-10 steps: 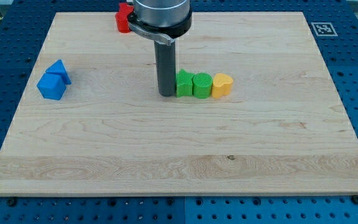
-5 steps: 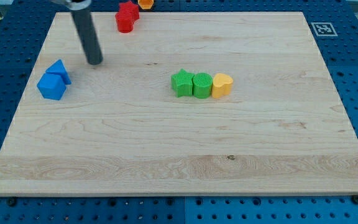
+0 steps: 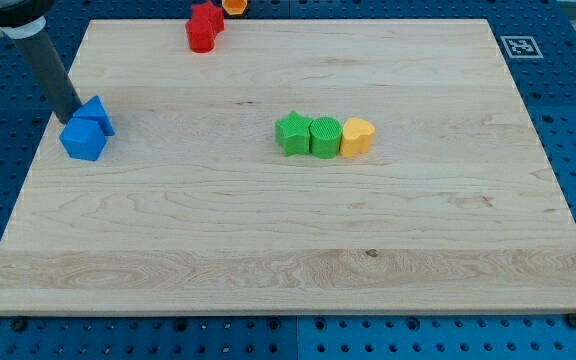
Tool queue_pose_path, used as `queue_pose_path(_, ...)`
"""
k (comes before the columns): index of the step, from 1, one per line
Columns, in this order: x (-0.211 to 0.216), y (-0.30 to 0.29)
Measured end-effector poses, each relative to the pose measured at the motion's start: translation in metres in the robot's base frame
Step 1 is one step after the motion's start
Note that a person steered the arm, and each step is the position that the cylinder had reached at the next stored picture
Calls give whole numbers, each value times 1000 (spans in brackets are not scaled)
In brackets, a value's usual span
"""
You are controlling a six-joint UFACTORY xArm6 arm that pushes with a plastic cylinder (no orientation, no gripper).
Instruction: Separate the blue cube from blue triangle
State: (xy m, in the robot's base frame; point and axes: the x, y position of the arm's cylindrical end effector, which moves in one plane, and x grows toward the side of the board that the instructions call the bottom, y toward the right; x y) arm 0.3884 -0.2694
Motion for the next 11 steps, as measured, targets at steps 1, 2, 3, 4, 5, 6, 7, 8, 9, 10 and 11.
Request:
queue_pose_path(1, 19, 10)
queue_pose_path(2, 33, 14)
queue_pose_path(3, 48, 14)
queue_pose_path(4, 58, 9)
queue_pose_path(5, 66, 37)
queue_pose_path(6, 81, 55)
queue_pose_path(7, 99, 55)
queue_pose_path(8, 108, 46)
queue_pose_path(9, 123, 62)
queue_pose_path(10, 124, 79)
queue_pose_path(11, 124, 80)
